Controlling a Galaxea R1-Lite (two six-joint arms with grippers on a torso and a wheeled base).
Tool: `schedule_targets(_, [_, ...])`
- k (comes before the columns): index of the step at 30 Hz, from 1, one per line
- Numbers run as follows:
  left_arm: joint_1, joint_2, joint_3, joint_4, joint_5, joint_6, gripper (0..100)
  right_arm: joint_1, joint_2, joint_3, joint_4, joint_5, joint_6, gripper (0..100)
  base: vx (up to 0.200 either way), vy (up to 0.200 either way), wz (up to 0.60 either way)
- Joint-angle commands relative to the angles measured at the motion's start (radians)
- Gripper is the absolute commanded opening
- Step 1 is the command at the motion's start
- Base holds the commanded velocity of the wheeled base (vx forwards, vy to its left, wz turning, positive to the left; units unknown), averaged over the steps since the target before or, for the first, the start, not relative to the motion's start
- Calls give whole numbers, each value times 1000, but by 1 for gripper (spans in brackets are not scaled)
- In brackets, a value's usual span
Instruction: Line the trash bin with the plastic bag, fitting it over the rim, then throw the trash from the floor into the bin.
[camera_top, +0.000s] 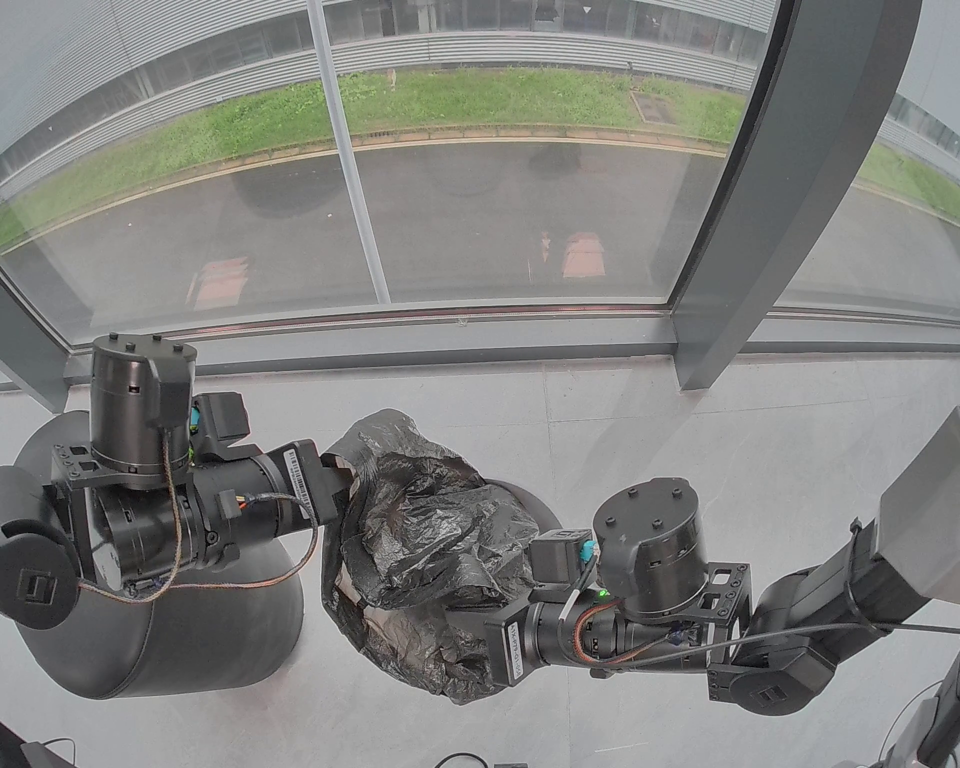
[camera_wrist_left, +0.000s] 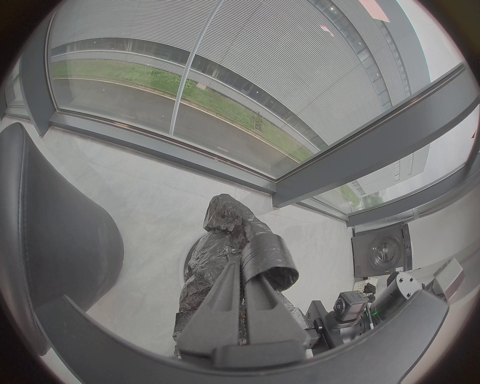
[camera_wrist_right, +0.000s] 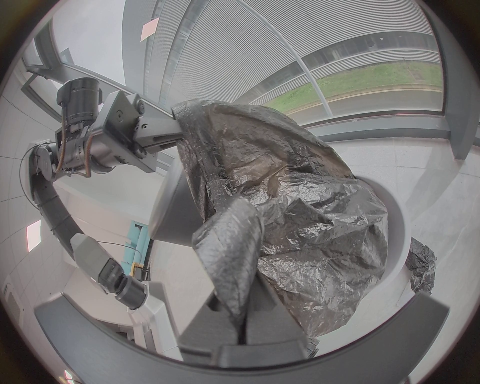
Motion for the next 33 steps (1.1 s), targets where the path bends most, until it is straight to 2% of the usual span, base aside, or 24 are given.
schedule_targets(1, [15,72,-1,-23,-3,1,0,-16,64,2,-22,1,0,0,0,0,0])
schedule_targets(13, [26,165,-4,-89,-4,1,0,-49,149,1,-113,-7,-9,0,0,0,0])
schedule_targets(23, [26,262,-12,-182,-3,1,0,-137,221,-7,-191,-5,-28,0,0,0,0])
schedule_targets(28, [26,311,-15,-268,-6,4,0,-164,235,-10,-217,-5,-32,0,0,0,0])
schedule_targets(33, [26,346,-35,-281,-7,4,0,-181,244,-24,-217,-5,-38,0,0,0,0])
